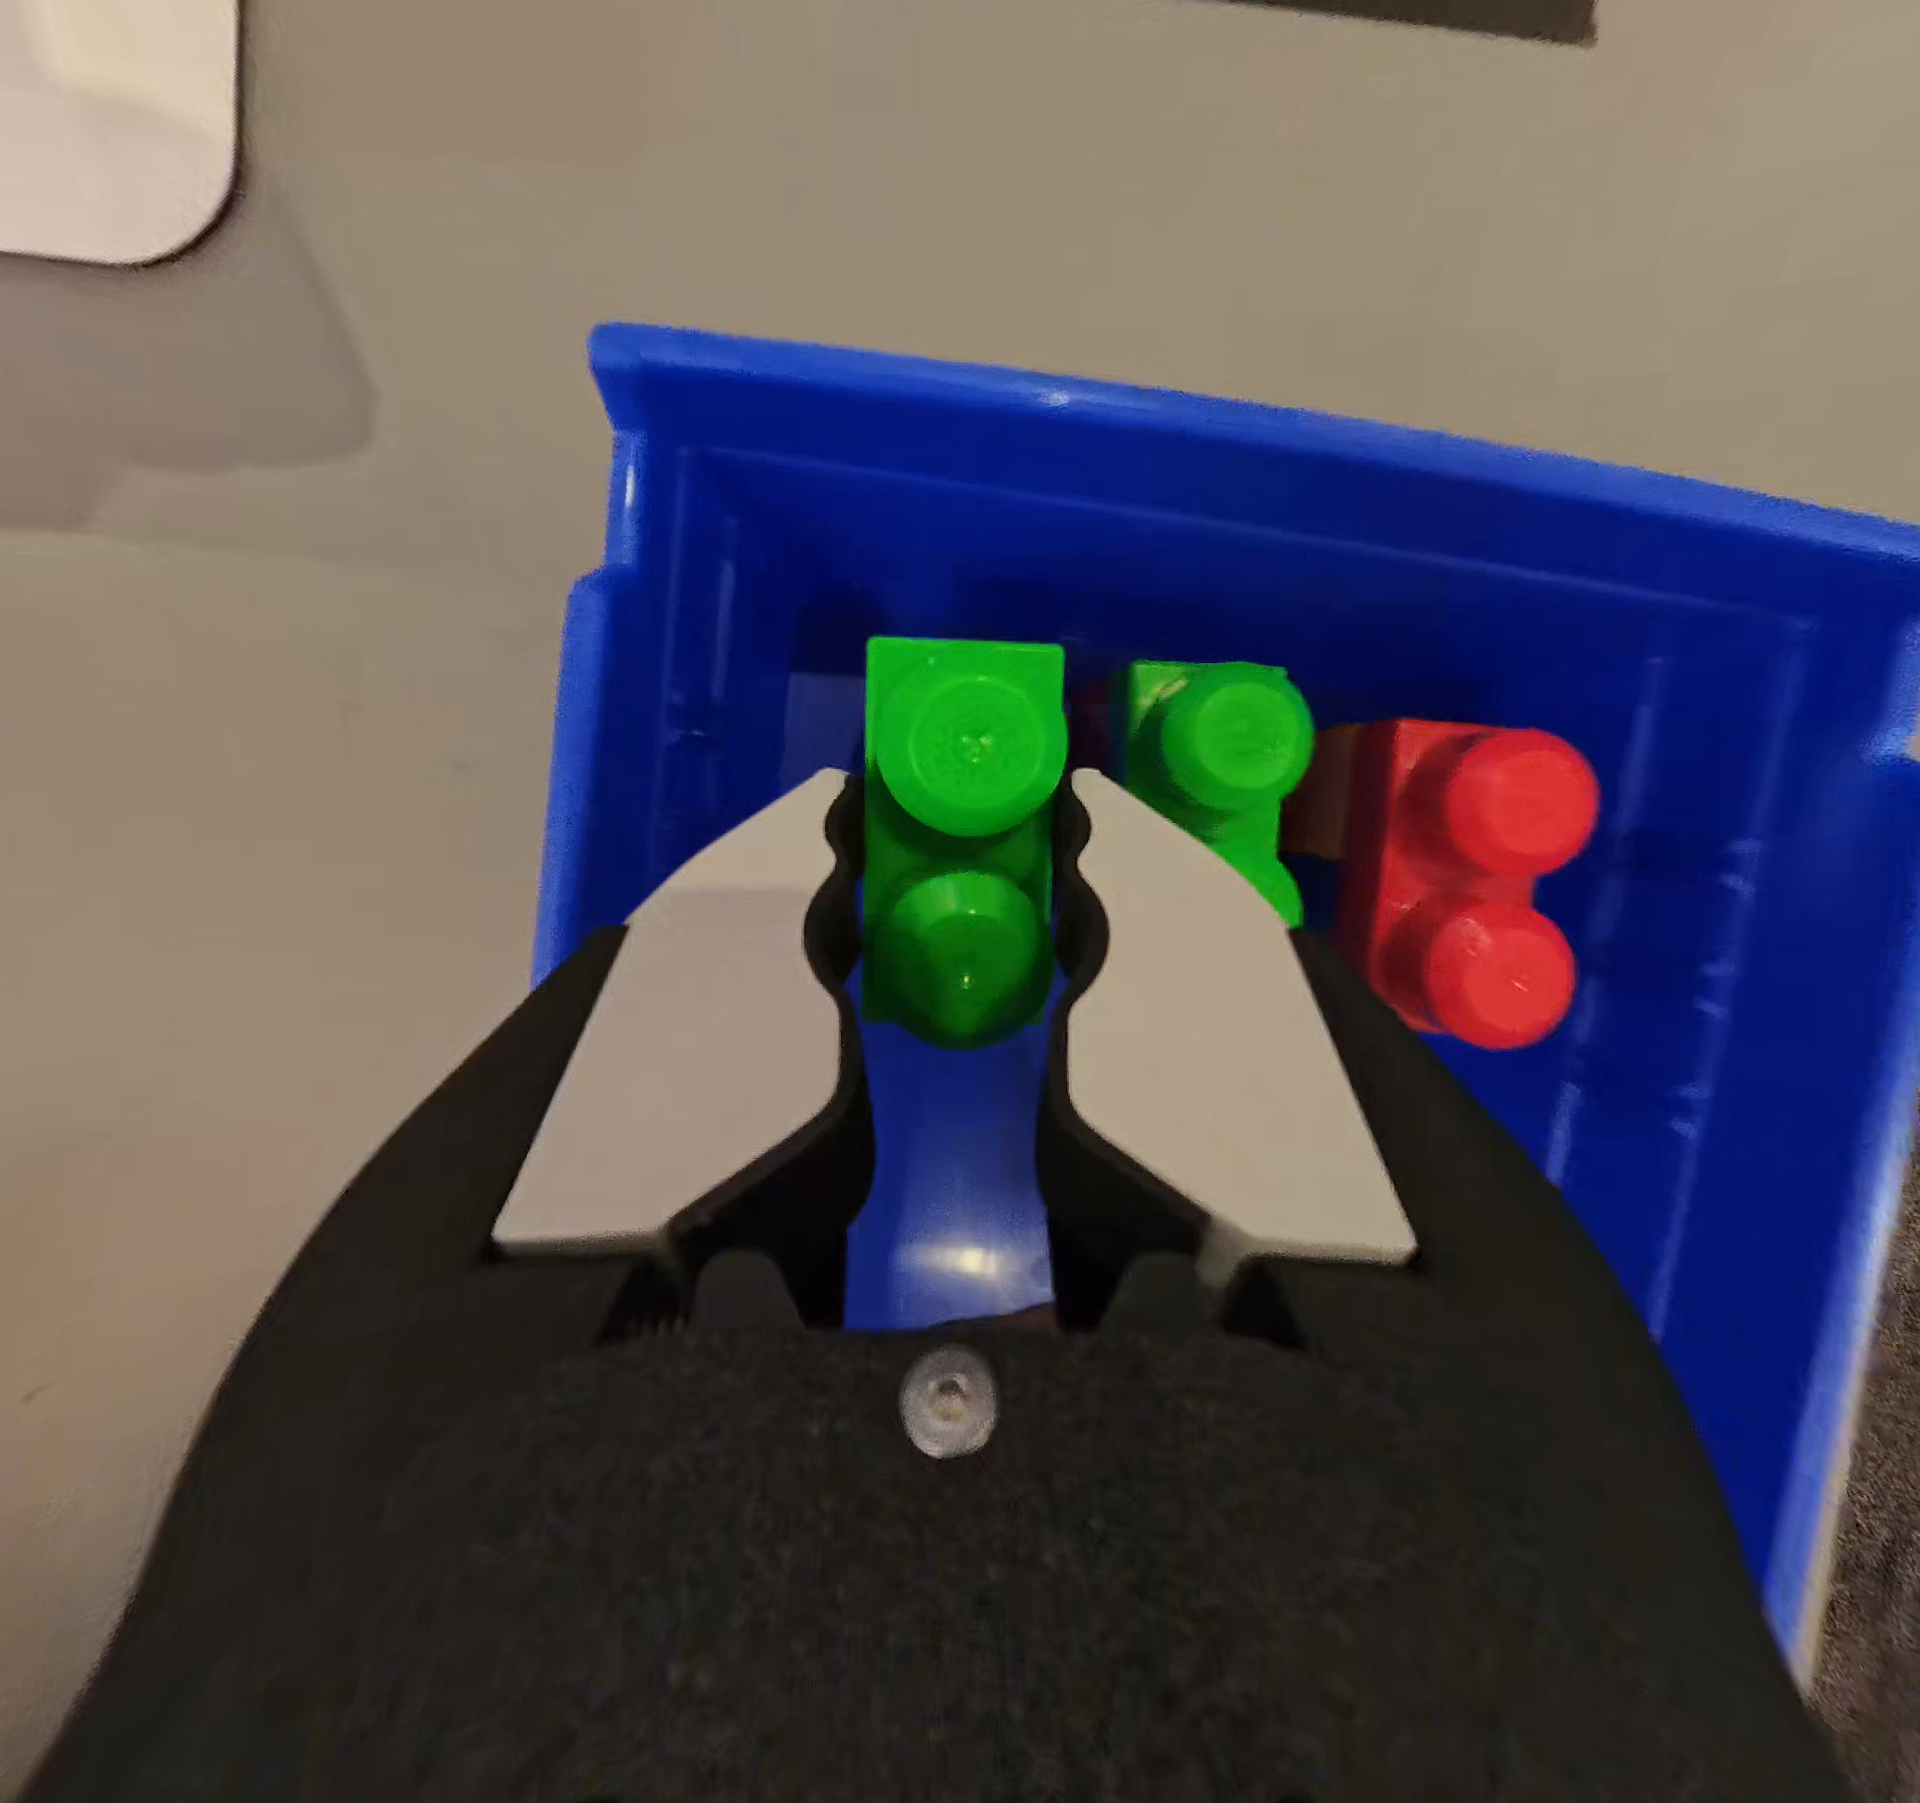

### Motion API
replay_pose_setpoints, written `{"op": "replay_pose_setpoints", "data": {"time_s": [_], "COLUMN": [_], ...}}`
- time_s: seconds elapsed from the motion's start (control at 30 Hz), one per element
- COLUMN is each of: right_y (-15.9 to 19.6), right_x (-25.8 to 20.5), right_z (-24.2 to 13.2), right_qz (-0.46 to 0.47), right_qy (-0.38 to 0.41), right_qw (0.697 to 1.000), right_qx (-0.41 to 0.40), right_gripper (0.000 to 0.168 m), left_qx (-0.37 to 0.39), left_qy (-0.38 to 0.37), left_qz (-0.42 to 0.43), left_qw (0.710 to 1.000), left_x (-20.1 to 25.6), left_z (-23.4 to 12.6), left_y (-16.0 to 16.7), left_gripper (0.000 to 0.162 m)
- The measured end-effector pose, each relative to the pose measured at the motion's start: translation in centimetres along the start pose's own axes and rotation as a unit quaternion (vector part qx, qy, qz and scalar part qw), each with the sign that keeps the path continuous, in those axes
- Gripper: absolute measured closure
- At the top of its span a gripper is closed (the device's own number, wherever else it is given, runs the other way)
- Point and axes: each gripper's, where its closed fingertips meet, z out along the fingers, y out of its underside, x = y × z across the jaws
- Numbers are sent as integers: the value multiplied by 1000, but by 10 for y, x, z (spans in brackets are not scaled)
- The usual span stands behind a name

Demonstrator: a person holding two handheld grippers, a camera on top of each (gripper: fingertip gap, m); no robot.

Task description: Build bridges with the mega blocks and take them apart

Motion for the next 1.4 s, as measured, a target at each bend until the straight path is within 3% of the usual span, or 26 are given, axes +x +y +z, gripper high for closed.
{"op": "replay_pose_setpoints", "data": {"time_s": [0.2,0.4,0.5,0.57,0.67,0.73,0.8,0.9,1.0,1.2,1.4], "right_y": [8,4,-10,-30,-43,-25,8,64,102,123,134], "right_x": [-10,-6,-6,-9,-59,-122,-186,-255,-291,-304,-313], "right_z": [26,26,-7,-58,-146,-187,-205,-172,-131,-106,-108], "right_qz": [-5,-22,-4,7,0,-17,-41,-50,-72,-113,-116], "right_qy": [-4,17,-11,-37,-152,-287,-410,-495,-510,-490,-521], "right_qw": [1000,999,1000,993,950,896,836,812,817,826,809], "right_qx": [-24,-21,26,116,275,337,362,306,261,257,247], "right_gripper": [133,128,105,107,111,113,110,109,111,114,118], "left_qx": [-16,-23,-21,-22,-30,-18,-8,-19,-39,-56,-53], "left_qy": [11,11,9,2,-7,-19,-32,-48,-62,-108,-183], "left_qz": [18,19,14,9,-4,-5,3,16,11,-25,-57], "left_qw": [1000,999,1000,1000,1000,1000,999,999,997,992,980], "left_x": [10,11,9,6,0,-5,-8,-9,-8,-5,-22], "left_z": [2,5,4,0,-7,-12,-15,-13,-8,-14,-60], "left_y": [5,8,7,6,6,0,-5,-4,9,31,33], "left_gripper": [74,73,73,75,75,75,75,74,76,80,80]}}
